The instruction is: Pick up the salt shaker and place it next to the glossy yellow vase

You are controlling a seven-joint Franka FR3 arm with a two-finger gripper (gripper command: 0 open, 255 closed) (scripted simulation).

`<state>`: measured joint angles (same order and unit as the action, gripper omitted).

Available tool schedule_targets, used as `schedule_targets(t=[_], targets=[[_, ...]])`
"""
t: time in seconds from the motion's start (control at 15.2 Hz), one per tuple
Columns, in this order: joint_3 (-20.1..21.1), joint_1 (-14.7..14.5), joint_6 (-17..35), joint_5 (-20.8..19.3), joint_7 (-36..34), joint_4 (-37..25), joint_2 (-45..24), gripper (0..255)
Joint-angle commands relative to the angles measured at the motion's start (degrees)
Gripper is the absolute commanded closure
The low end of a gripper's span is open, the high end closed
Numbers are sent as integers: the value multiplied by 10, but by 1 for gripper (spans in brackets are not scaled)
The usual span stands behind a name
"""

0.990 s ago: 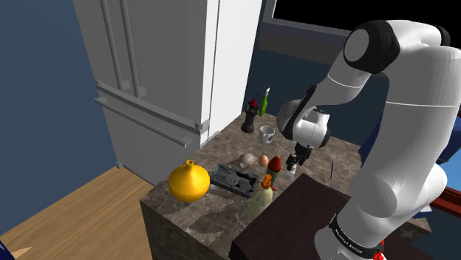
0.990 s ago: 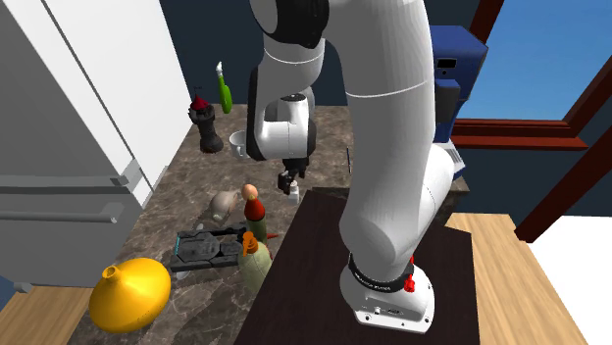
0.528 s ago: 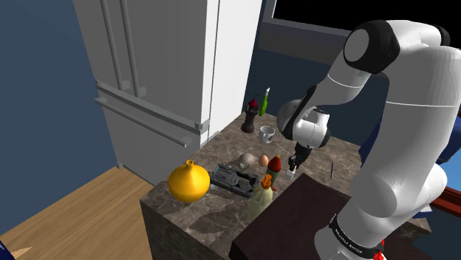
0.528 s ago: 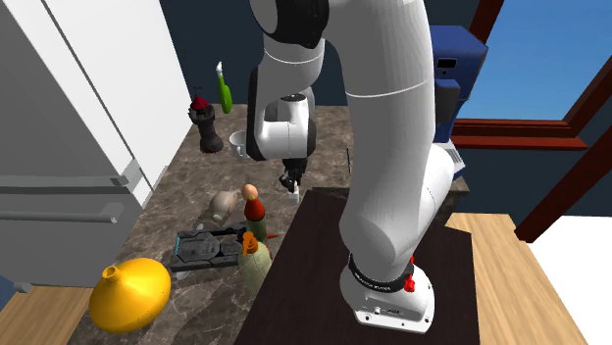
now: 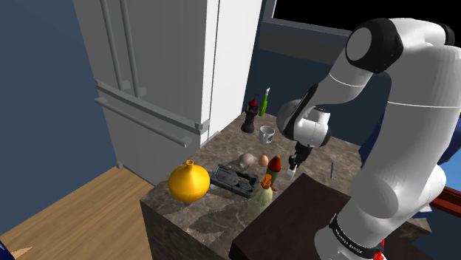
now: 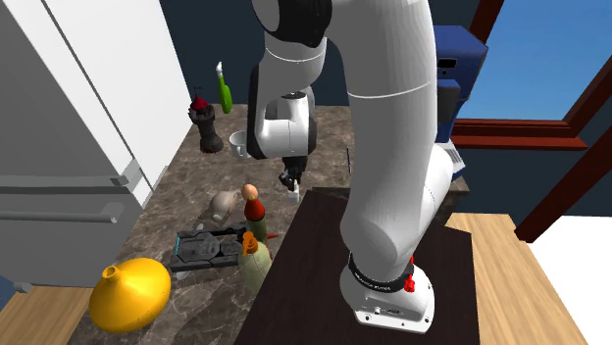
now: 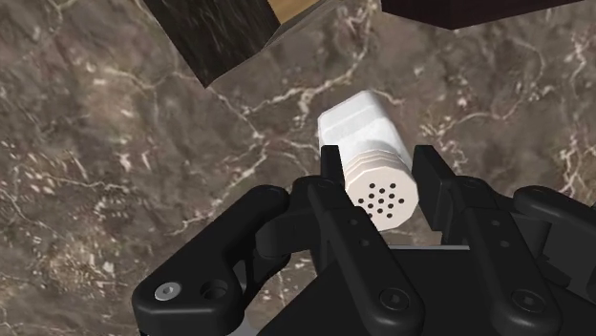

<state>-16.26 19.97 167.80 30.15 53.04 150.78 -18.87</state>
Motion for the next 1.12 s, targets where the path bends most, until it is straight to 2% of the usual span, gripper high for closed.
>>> schedule_targets(t=[0.0,0.59,1.06], targets=[[-22,-18,-12,-21,-17,7,18,255],[-127,-92,-75,-164,-125,31,113,255],[-163,-103,-134,-283,-211,36,192,255]])
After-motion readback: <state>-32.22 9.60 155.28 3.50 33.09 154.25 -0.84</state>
